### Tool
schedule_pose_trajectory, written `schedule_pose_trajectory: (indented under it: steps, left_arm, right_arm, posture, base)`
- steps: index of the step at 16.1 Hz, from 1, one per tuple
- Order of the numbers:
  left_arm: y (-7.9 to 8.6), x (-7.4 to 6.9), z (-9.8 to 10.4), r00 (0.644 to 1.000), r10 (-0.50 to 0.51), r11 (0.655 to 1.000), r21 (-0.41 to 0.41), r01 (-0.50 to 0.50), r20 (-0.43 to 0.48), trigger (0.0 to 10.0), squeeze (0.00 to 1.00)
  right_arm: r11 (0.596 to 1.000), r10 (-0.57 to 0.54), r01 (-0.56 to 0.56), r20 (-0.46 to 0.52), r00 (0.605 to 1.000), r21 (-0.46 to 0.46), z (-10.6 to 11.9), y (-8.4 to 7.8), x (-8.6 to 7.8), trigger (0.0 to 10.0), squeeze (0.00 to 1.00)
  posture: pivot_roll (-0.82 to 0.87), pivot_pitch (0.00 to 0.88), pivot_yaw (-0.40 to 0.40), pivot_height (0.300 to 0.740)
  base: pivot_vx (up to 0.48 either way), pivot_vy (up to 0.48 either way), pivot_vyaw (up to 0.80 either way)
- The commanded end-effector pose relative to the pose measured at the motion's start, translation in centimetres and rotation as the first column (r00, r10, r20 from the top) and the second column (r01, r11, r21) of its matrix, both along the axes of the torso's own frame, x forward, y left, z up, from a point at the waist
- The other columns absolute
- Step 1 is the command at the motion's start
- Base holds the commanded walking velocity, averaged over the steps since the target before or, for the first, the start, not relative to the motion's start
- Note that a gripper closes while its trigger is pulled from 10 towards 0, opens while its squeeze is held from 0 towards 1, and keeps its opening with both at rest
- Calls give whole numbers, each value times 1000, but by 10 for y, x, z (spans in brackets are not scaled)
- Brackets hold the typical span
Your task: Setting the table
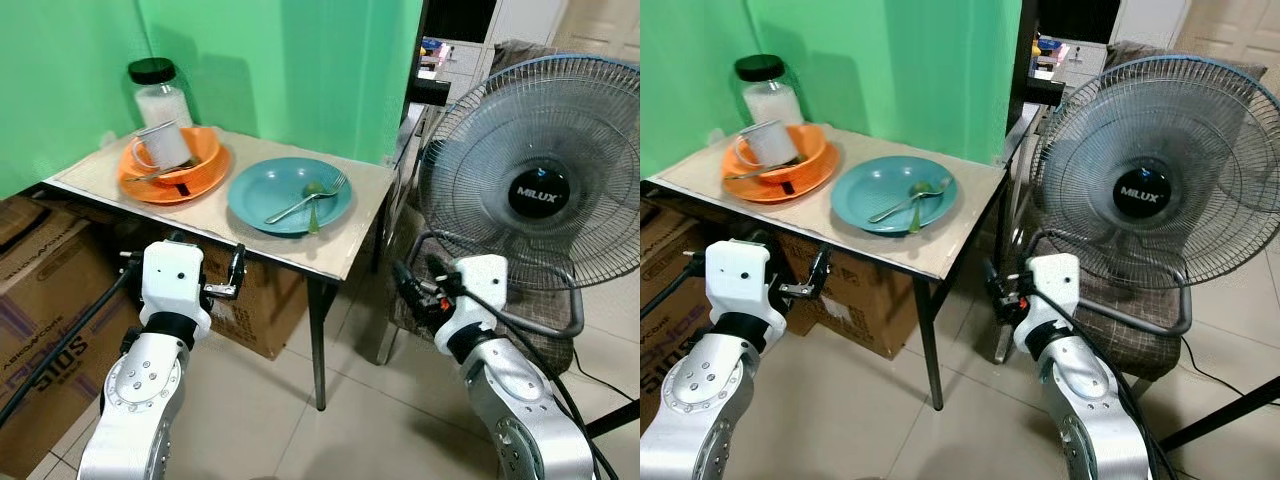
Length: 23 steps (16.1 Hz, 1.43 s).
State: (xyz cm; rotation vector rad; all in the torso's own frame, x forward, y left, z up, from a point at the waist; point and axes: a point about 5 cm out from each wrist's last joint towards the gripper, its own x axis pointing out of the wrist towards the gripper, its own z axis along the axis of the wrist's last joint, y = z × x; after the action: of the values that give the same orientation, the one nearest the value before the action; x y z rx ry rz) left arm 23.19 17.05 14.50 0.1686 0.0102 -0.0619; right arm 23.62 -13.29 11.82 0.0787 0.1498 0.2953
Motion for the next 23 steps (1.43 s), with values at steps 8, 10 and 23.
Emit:
schedule_pose_trajectory:
  steps: [8,10,23]
  left_arm:
    - [-1,-2,4,998,-56,998,28,56,1,10000,0]
    - [-2,-4,2,997,-76,997,31,76,-14,10000,0]
    - [-2,-6,-1,993,-112,992,49,115,-47,10000,0]
  right_arm:
    - [997,74,-74,9,997,-4,4,9,5,10000,0]
    - [995,98,-98,7,995,2,4,12,6,10000,0]
    - [998,36,-35,15,999,-52,15,13,23,10000,0]
  posture:
    - [81,0,35,740]
    - [89,0,29,740]
    - [87,16,37,740]
  base:
    - [220,0,691]
    - [251,0,0]
    - [261,0,0]
